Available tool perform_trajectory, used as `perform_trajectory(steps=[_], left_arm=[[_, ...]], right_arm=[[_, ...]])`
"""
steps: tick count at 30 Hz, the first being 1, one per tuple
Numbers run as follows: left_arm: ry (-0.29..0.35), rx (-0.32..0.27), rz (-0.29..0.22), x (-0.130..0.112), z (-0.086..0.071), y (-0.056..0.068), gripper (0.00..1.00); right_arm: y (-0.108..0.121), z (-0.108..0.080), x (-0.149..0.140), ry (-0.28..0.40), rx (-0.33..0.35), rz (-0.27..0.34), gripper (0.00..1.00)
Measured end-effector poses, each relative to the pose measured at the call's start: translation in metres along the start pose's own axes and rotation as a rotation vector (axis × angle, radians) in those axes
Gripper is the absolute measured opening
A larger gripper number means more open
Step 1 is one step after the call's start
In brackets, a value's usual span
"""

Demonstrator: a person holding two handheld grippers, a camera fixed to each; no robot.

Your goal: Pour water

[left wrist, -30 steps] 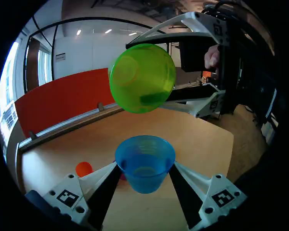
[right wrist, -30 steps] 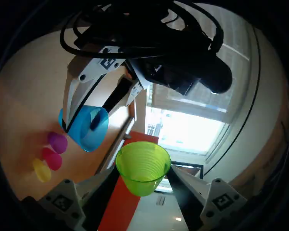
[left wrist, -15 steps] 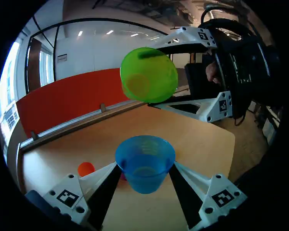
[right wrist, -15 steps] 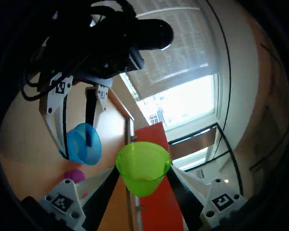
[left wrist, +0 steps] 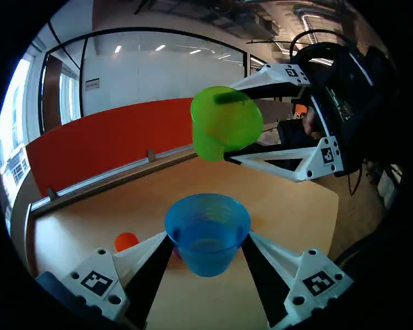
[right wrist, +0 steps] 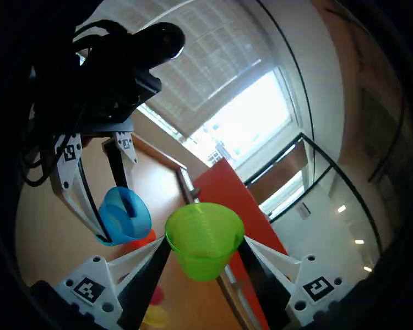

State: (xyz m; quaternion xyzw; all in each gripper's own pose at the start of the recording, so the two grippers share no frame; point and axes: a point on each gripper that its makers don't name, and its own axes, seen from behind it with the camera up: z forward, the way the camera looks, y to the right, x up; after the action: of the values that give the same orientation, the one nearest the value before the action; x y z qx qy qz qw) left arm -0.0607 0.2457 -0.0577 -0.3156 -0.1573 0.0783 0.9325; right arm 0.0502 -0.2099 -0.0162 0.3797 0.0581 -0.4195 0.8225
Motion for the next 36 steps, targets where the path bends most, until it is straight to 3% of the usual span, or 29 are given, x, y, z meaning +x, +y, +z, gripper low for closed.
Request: perform_trajectory(steps=[8, 20, 36], left_arm=[[0.006, 0.013, -0.001, 0.0, -0.003, -0.003, 0.83], [0.021, 0.038, -0.008, 0.001, -0.011, -0.009, 0.83], [0.068, 0.115, -0.045, 0.005, -0.025, -0.031, 0.83]], right_arm=[[-0.001, -0.004, -0.019, -0.026, -0.01, 0.174, 0.89], [-0.02, -0.021, -0.04, -0.087, -0.022, 0.352, 0.89], [-0.044, -0.033, -0.072, -0.179, -0.029, 0.568, 0.89]])
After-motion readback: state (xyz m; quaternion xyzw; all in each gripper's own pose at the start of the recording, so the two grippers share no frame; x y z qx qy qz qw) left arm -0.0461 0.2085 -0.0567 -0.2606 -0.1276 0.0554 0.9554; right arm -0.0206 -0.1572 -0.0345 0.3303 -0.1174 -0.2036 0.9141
